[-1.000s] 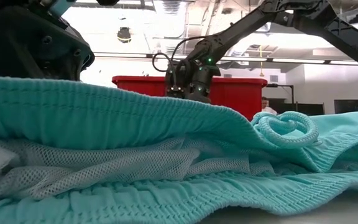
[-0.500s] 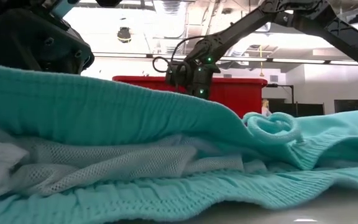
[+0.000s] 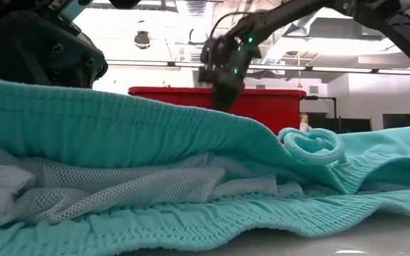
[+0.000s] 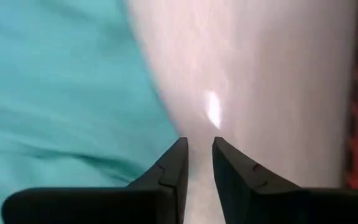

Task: Fold Laundry from Bin
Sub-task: Fold the light blue shorts

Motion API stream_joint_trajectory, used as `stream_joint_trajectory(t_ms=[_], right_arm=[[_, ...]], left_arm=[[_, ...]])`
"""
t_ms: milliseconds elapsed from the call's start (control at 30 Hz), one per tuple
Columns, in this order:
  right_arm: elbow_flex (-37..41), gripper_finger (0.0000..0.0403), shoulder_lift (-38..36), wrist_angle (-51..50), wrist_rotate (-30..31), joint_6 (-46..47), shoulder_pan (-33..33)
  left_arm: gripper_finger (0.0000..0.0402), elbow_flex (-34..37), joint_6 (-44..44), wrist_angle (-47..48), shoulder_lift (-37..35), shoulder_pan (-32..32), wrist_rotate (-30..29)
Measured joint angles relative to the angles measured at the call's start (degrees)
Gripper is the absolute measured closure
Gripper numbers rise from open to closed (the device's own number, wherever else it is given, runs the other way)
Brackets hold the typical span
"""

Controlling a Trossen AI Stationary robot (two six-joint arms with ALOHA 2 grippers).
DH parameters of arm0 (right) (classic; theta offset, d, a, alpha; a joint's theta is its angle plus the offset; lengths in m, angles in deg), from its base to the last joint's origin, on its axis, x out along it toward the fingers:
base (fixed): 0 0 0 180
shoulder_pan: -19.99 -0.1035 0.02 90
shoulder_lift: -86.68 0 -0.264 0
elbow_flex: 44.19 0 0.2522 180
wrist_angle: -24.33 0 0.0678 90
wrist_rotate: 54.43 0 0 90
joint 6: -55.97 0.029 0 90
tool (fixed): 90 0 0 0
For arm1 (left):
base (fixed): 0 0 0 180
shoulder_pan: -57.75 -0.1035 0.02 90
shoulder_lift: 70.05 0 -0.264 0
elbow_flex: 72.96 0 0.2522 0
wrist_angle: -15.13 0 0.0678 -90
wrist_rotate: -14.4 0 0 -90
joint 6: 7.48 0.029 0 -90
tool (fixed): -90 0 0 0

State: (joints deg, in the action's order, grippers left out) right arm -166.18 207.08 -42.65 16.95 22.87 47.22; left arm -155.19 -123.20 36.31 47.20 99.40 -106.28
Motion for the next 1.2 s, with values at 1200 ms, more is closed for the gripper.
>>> stream_joint_trajectory(t_ms=[1200], right_arm=[[16.04, 0.0367, 10.62, 42.7, -15.86, 5.71, -15.98]], left_arm=[[0.0401, 0.02, -0.3, -1.08, 0.02, -0.04, 0.91]])
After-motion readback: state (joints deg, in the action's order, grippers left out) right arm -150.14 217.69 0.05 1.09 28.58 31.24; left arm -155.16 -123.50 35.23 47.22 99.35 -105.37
